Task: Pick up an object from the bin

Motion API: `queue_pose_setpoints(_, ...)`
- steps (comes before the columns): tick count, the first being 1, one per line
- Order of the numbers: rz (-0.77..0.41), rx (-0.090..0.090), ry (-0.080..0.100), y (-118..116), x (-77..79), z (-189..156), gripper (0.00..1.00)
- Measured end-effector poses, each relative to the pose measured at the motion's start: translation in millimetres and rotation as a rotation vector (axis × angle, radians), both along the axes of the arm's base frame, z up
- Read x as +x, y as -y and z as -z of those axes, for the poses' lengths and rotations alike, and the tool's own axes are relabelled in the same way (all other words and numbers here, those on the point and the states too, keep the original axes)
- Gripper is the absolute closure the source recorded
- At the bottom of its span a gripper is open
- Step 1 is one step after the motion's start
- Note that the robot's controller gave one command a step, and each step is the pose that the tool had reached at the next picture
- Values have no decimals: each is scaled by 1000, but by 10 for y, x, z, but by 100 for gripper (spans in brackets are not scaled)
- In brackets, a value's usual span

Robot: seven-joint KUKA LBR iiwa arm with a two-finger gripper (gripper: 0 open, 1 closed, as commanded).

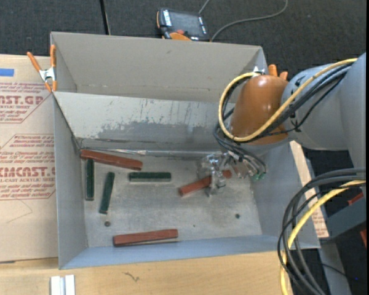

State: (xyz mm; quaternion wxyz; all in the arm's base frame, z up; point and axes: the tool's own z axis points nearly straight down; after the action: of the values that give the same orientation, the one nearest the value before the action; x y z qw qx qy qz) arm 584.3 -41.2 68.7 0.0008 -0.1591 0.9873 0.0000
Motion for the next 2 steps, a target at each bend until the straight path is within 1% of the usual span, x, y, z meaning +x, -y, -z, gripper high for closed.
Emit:
queue_pose_setpoints(1,-1,0,5,-14,16,-440,100)
queue_pose_setpoints(2,-2,0,6,-26,32,-878,100)
